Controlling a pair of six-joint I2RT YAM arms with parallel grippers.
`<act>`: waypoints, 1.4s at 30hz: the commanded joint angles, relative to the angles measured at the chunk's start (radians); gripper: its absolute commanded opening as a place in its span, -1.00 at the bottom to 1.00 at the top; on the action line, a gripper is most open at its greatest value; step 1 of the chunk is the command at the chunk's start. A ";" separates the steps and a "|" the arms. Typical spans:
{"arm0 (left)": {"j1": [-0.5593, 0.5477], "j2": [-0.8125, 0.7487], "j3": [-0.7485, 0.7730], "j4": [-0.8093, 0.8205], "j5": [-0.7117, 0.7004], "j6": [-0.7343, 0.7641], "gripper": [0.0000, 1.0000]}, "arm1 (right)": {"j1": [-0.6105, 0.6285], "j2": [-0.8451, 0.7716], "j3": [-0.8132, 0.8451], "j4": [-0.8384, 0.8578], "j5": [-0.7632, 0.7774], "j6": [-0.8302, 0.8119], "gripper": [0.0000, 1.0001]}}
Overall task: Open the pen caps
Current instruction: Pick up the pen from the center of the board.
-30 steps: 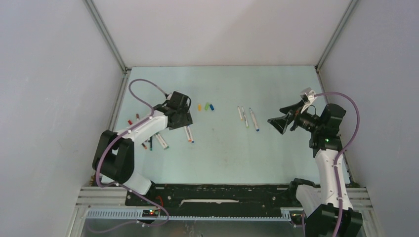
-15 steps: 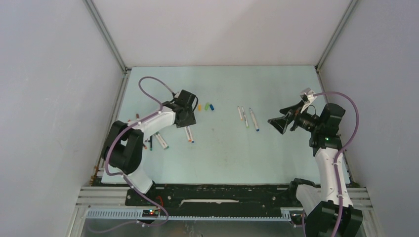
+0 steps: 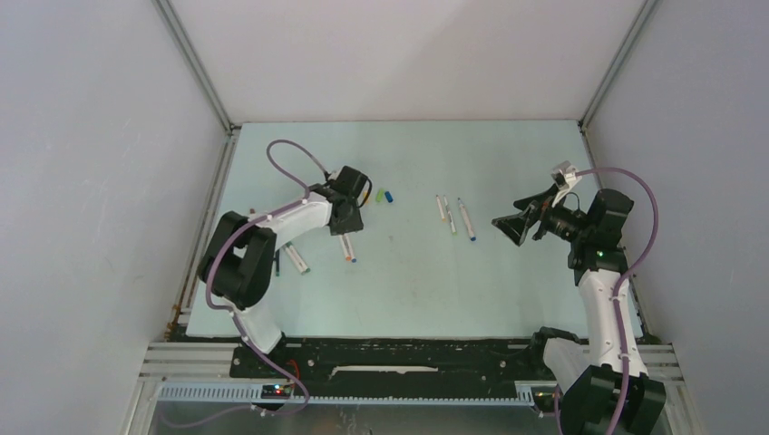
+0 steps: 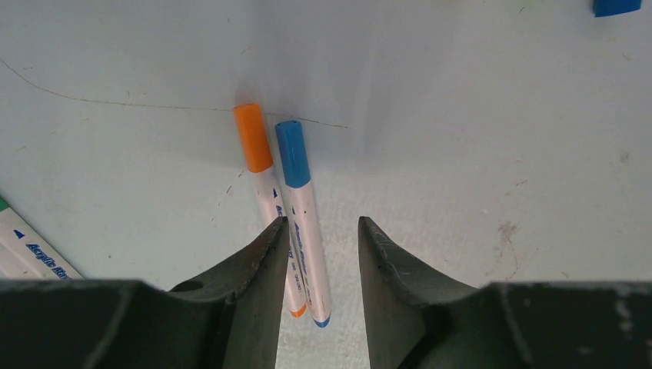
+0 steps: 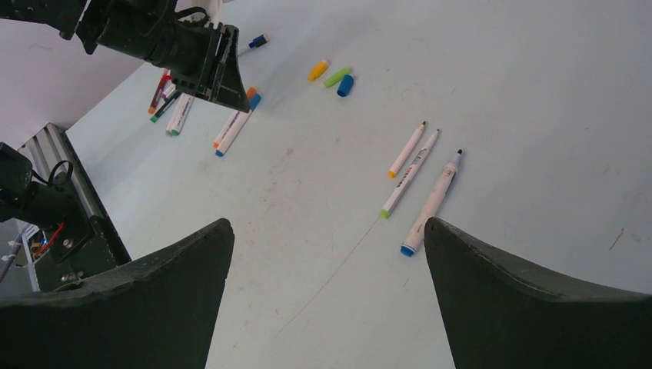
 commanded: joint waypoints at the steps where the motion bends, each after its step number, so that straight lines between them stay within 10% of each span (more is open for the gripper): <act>1: -0.011 0.026 0.064 -0.006 -0.031 -0.016 -0.17 | -0.008 0.000 0.002 0.022 0.004 -0.012 0.92; 30: -0.015 0.114 0.049 -0.018 -0.004 -0.043 -0.38 | -0.028 -0.013 0.002 0.035 -0.011 -0.002 0.92; 42: -0.029 0.002 -0.022 0.048 0.009 -0.031 -0.94 | -0.030 -0.010 0.002 0.041 -0.058 0.017 0.92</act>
